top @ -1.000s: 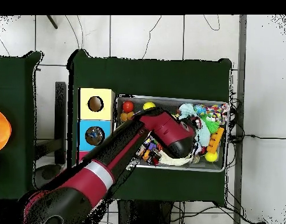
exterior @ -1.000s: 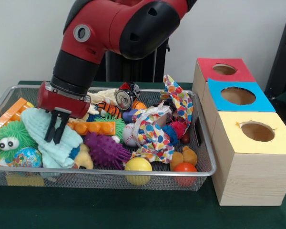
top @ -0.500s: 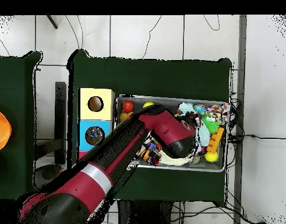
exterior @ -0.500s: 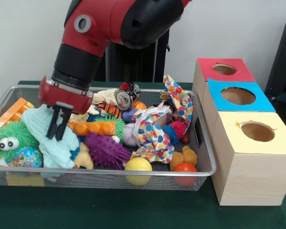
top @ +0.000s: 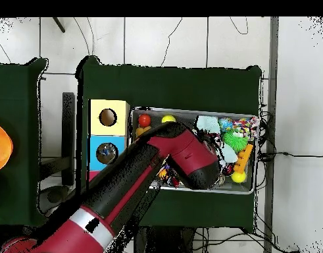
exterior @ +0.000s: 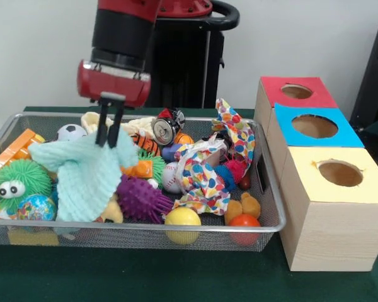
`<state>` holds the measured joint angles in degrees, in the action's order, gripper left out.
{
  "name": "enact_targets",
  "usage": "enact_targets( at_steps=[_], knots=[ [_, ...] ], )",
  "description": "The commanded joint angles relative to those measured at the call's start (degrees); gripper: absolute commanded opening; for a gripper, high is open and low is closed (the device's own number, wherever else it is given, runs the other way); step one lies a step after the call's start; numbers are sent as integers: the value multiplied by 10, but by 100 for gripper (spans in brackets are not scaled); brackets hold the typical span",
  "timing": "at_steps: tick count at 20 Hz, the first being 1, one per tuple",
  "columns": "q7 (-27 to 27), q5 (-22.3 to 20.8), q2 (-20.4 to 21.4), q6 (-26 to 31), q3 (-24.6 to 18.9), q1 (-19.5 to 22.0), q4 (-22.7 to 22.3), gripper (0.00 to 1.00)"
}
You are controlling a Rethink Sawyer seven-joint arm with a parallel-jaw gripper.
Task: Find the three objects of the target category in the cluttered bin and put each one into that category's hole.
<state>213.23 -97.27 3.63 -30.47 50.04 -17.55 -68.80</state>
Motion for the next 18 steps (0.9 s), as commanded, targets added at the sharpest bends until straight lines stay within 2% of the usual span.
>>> enact_targets(
  at_steps=[1, 8, 14, 18],
  knots=[
    [144, 5, 28, -118, -38, -23, -57, 0],
    [245, -10, 20, -182, -6, -63, -61, 0],
    [333, -31, 43, -269, 58, -127, -78, 0],
    [367, -29, 49, -295, 90, -158, -84, 0]
  ],
)
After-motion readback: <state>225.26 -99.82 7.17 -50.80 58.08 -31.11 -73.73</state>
